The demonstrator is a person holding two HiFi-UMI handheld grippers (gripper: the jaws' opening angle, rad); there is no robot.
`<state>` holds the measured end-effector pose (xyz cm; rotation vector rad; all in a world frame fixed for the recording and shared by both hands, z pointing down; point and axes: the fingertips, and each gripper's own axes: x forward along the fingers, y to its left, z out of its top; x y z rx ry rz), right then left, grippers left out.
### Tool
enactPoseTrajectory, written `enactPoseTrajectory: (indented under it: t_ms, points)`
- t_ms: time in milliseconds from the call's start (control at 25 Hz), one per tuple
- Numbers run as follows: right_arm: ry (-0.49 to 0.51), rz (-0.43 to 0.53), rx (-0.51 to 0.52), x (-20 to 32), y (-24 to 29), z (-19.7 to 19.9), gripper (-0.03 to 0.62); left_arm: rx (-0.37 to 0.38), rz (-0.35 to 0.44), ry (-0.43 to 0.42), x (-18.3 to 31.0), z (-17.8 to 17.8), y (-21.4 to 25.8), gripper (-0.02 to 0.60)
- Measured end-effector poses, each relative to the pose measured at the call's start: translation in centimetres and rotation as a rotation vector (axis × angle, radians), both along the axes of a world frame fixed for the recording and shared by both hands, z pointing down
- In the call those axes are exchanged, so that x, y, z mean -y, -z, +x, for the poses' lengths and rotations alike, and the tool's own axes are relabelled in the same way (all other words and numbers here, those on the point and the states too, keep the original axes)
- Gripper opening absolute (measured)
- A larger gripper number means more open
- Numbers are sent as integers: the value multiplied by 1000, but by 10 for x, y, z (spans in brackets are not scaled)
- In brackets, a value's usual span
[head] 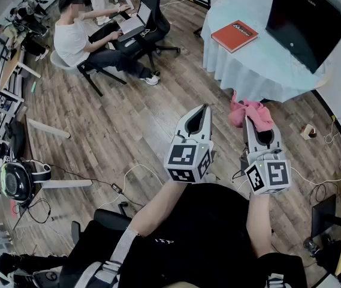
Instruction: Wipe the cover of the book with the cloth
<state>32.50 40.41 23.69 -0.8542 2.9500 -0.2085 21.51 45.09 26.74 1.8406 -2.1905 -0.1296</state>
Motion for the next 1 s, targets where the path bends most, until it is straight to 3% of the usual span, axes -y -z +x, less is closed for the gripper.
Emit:
enactPoseTrajectory:
  t_ms: [1000]
  points:
    - [-5, -57, 9, 9, -14, -9, 103, -2, -20, -21, 5, -2, -8, 13]
